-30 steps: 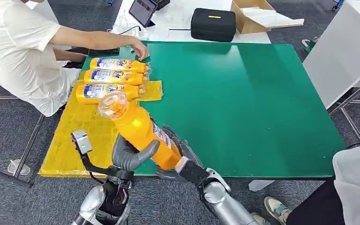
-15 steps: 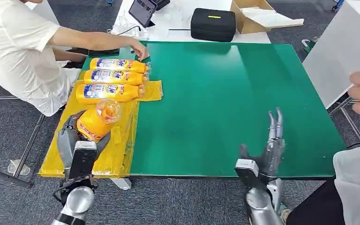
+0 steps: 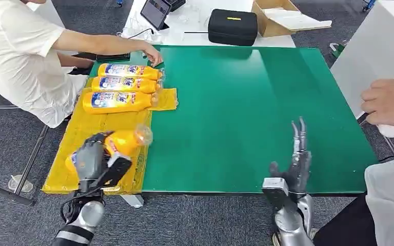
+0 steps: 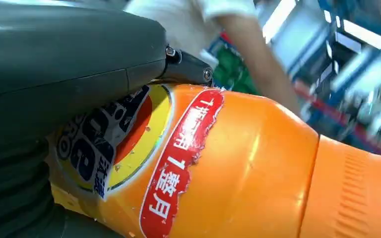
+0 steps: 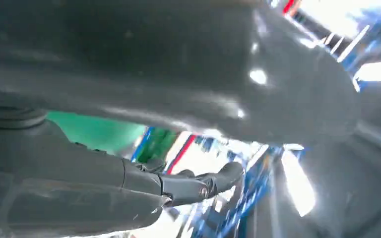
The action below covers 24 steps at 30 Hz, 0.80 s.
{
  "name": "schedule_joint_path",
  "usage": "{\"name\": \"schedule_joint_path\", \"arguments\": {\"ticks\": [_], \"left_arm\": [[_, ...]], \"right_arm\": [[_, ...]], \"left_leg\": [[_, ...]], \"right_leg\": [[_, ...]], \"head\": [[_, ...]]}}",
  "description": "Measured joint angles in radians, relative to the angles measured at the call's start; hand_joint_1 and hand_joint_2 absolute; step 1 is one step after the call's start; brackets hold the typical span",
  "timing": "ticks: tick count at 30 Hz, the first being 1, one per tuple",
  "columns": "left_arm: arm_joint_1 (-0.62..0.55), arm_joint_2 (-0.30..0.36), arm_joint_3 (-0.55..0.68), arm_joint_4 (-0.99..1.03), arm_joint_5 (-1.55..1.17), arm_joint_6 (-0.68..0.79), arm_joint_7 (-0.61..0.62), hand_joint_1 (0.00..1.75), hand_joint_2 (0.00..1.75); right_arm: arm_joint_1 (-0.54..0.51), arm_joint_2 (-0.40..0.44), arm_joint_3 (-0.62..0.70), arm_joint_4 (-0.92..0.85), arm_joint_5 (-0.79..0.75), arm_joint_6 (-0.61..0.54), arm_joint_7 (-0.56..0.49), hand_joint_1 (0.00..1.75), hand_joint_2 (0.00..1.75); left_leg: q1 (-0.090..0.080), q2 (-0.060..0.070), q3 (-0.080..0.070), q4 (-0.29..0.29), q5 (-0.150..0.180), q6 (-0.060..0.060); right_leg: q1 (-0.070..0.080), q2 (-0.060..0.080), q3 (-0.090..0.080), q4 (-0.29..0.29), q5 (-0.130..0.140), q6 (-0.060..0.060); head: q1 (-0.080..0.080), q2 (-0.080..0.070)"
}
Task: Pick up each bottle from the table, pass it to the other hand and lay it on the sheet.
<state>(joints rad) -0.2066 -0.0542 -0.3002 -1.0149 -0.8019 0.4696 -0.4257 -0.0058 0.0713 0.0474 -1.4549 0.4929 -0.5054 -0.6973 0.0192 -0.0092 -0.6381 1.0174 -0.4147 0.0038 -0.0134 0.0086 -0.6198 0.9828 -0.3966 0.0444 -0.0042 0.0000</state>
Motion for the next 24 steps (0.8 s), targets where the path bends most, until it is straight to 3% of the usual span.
{"name": "schedule_joint_path", "arguments": {"ticks": [1,2,5,6,17,18,19,20,24], "left_arm": [[-0.017,0.0,-0.008,0.048,-0.017,0.0,-0.002,1.27,1.75],[-0.031,0.0,-0.015,0.085,-0.035,-0.001,0.0,1.71,1.75],[-0.09,-0.002,-0.031,0.197,-0.053,-0.042,0.02,1.75,1.75],[-0.112,-0.007,-0.034,0.228,-0.047,-0.054,0.024,1.75,1.75],[-0.22,-0.021,-0.089,0.422,-0.12,-0.062,0.083,1.71,1.75],[-0.222,-0.021,-0.091,0.429,-0.12,-0.062,0.083,1.54,1.75],[-0.224,-0.021,-0.093,0.434,-0.12,-0.062,0.084,0.84,1.75],[-0.227,-0.021,-0.094,0.44,-0.12,-0.062,0.084,0.0,1.75],[-0.235,-0.022,-0.1,0.457,-0.128,-0.081,0.093,0.0,1.75]], "right_arm": [[-0.006,0.002,0.017,0.009,-0.003,0.013,0.0,0.0,0.0],[-0.012,0.003,0.03,0.019,-0.003,0.025,0.0,0.0,0.0],[-0.037,0.003,0.067,0.061,-0.021,0.039,0.0,0.0,0.0],[-0.044,0.003,0.083,0.075,-0.034,0.034,0.0,0.0,1.75],[-0.067,-0.005,0.168,0.133,-0.089,0.014,0.0,0.0,1.75],[-0.067,-0.006,0.17,0.136,-0.089,0.014,0.0,0.0,1.75],[-0.067,-0.007,0.172,0.138,-0.09,0.014,0.0,0.0,1.75],[-0.068,-0.008,0.174,0.14,-0.09,0.014,0.0,0.0,1.75],[-0.072,-0.01,0.177,0.149,-0.095,0.017,0.0,0.0,1.75]], "left_leg": [[0.0,0.0,0.0,0.0,0.0,0.0],[0.0,0.0,0.0,0.0,0.001,0.0],[0.0,-0.001,0.0,0.0,0.001,0.0],[0.0,-0.001,0.0,0.0,0.001,0.0],[0.0,-0.001,0.006,0.0,0.001,0.0],[0.0,-0.001,0.007,0.0,0.001,0.0],[0.0,-0.002,0.007,0.0,0.001,0.0],[0.0,-0.002,0.008,0.0,0.001,0.0],[0.0,-0.001,0.01,0.0,0.001,0.0]], "right_leg": [[0.0,0.0,0.0,0.0,0.0,0.0],[0.0,0.0,0.0,0.0,0.0,0.0],[0.0,0.0,0.001,0.0,0.0,0.0],[0.0,0.0,0.001,0.0,0.0,0.0],[0.0,-0.001,0.007,0.0,0.0,0.0],[0.0,-0.001,0.008,0.0,0.0,0.0],[0.0,-0.001,0.008,0.0,0.0,0.0],[0.0,-0.001,0.009,0.0,0.0,0.0],[0.0,0.0,0.011,0.0,0.0,0.0]], "head": [[0.0,0.0],[0.0,0.0],[0.0,0.0],[0.0,0.0],[0.0,0.0],[0.0,0.0],[0.0,0.0],[0.0,0.0],[0.0,0.0]]}}
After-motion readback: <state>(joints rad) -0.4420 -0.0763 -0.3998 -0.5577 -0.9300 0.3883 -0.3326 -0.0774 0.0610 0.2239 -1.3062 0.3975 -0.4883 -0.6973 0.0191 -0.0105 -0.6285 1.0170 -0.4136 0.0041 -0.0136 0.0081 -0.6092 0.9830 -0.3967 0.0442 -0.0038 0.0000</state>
